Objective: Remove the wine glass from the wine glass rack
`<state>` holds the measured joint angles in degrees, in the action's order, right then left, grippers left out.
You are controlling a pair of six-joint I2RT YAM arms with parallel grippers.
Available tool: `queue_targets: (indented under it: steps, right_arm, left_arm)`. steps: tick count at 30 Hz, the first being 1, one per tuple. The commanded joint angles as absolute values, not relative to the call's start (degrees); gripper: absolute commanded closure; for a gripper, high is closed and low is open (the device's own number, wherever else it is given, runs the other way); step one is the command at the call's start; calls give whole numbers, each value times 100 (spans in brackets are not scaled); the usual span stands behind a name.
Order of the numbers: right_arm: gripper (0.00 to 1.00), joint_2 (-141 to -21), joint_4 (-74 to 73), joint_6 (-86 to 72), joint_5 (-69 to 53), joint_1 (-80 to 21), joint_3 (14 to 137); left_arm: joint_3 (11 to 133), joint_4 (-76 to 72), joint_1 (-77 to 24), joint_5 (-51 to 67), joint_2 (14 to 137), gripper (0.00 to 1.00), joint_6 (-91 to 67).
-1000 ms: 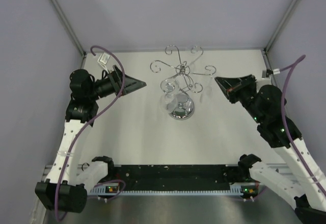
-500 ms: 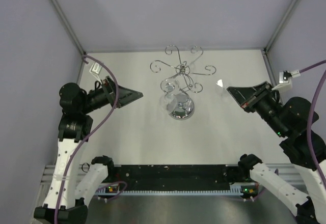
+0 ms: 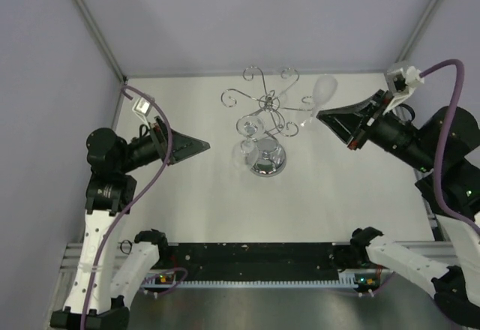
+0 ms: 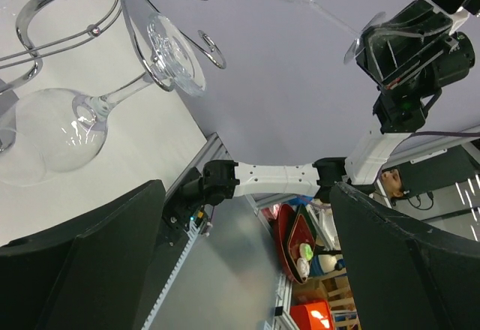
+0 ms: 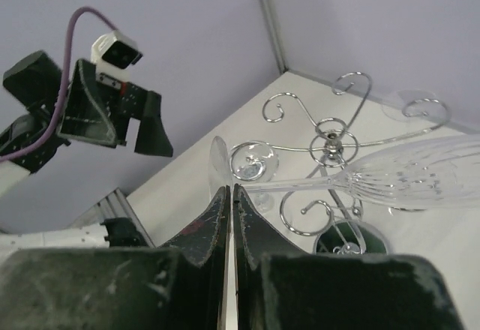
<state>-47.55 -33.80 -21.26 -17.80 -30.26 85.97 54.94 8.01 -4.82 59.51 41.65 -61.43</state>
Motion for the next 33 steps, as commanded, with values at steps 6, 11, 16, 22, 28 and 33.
queue_targets:
  steps: [6, 11, 16, 22, 28, 33]
  right_arm:
    - [100, -5281, -2170, 287, -2576, -4261, 8788]
    - [100, -5774, -2391, 1667, -1373, -5763, 9009]
    - [100, -6108, -2268, 2336, -1003, -6415, 9009]
    - [100, -6187, -1671, 2733, -1133, -6557, 8535]
    - [100, -6503, -1442, 2927, -976, -6776, 8482]
    - [100, -6732, -1248, 2936, -967, -6908, 8464]
  left_arm:
    - [5739, 176, -510, 6205, 4438, 2, -6504]
    - [5818, 44, -510, 6214, 4579, 2, -6609]
    - [5985, -281, -519, 6240, 4728, 2, -6759]
    - [6021, -413, -519, 6249, 4772, 2, -6855]
    - [5889, -659, -519, 6249, 4886, 2, -6961]
    - [5897, -808, -527, 6249, 4966, 2, -7013]
